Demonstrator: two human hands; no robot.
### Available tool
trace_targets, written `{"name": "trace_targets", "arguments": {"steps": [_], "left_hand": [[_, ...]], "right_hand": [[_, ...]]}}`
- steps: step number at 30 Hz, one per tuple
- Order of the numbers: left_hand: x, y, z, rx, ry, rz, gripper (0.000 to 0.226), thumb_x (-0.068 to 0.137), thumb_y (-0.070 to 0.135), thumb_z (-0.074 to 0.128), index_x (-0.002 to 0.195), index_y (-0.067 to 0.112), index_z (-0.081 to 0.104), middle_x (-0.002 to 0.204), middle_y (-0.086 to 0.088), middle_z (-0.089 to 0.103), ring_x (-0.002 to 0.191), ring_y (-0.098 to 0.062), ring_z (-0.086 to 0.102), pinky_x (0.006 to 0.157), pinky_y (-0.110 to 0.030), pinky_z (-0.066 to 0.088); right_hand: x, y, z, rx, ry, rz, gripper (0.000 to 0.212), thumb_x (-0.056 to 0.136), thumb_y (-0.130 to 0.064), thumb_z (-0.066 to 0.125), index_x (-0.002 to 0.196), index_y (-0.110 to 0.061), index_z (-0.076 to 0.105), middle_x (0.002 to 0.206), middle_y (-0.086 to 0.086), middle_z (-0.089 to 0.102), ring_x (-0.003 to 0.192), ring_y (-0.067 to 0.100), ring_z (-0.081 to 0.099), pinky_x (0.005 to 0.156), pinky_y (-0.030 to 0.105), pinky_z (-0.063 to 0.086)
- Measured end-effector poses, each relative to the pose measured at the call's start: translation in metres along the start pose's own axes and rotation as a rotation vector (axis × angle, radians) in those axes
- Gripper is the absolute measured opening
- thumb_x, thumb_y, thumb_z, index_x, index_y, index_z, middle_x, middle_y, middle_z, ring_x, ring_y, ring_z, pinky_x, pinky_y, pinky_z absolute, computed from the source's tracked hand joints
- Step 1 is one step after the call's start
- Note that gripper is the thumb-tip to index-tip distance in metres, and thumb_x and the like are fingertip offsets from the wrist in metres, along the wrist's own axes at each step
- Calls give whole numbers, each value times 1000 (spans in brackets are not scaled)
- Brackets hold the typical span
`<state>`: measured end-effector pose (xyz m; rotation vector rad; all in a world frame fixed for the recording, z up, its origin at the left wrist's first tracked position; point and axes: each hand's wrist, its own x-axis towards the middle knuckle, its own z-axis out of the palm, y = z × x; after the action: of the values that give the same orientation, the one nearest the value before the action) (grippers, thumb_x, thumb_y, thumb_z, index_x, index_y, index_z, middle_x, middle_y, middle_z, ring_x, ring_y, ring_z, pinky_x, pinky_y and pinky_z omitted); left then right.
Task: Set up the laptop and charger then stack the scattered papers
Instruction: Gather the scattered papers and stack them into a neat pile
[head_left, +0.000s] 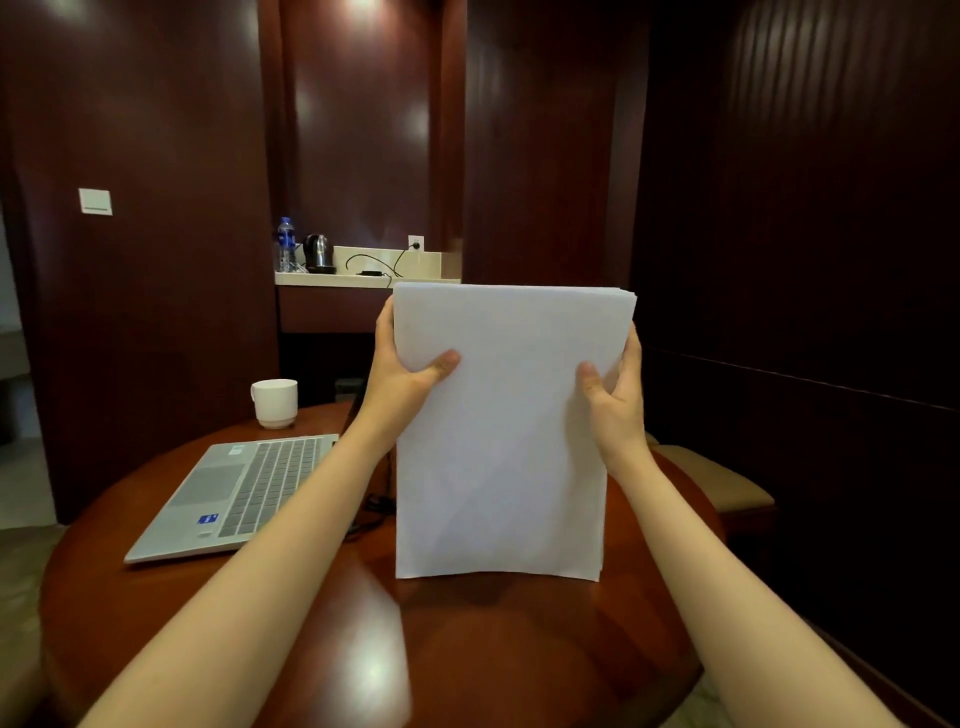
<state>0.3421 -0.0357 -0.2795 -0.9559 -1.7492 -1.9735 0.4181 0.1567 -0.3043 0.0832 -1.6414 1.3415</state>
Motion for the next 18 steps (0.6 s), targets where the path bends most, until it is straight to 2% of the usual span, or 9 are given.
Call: {"name": "trace_targets", "arguments": {"steps": [2, 6, 9, 11, 15, 18], "left_hand": [[1, 2, 1, -5, 29, -1, 75, 82, 15, 68, 143, 20, 24, 126, 1, 46, 109, -15, 52, 75, -19, 50], [1, 5, -1, -98, 48, -49, 61, 83, 13, 66, 135, 16, 35, 116, 0, 53, 98, -14, 58, 72, -23, 52], [2, 10, 0, -97, 49, -70, 47, 83, 15, 67, 123, 16, 44, 100, 7, 57, 88, -9, 59, 67, -21, 52], [3, 13, 3, -90, 70, -59, 39, 82, 14, 68, 114, 19, 46, 94, 11, 57, 83, -5, 58, 64, -18, 52], [6, 14, 4, -91, 103, -49, 36, 80, 10, 71, 107, 17, 49, 90, 12, 58, 79, -3, 59, 66, -18, 52], [7, 13, 5, -102, 118, -51, 36, 80, 9, 71, 107, 17, 49, 90, 12, 58, 79, -4, 58, 67, -20, 51]], "right_hand": [[4, 1, 1, -10, 7, -12, 63, 95, -10, 51, 147, -24, 19, 140, -1, 43, 125, 15, 46, 106, 36, 40], [3, 3, -3, 2, -53, 3, 71, 89, -16, 62, 146, -25, 21, 133, -4, 45, 118, 15, 51, 100, 40, 47], [-3, 5, -8, 31, -91, 22, 93, 69, -33, 76, 145, -21, 24, 135, 1, 48, 119, 19, 53, 95, 40, 51], [-6, 5, -12, 61, -114, 40, 99, 60, -37, 77, 143, -24, 25, 136, 5, 47, 120, 23, 53, 93, 42, 52], [-17, 7, -22, 21, -124, 38, 80, 64, -23, 73, 127, -47, 29, 135, 1, 47, 116, 14, 52, 88, 27, 51], [-26, 11, -31, -21, -121, 52, 77, 74, -9, 75, 126, -45, 32, 124, -2, 51, 110, 8, 53, 91, 31, 50]]}}
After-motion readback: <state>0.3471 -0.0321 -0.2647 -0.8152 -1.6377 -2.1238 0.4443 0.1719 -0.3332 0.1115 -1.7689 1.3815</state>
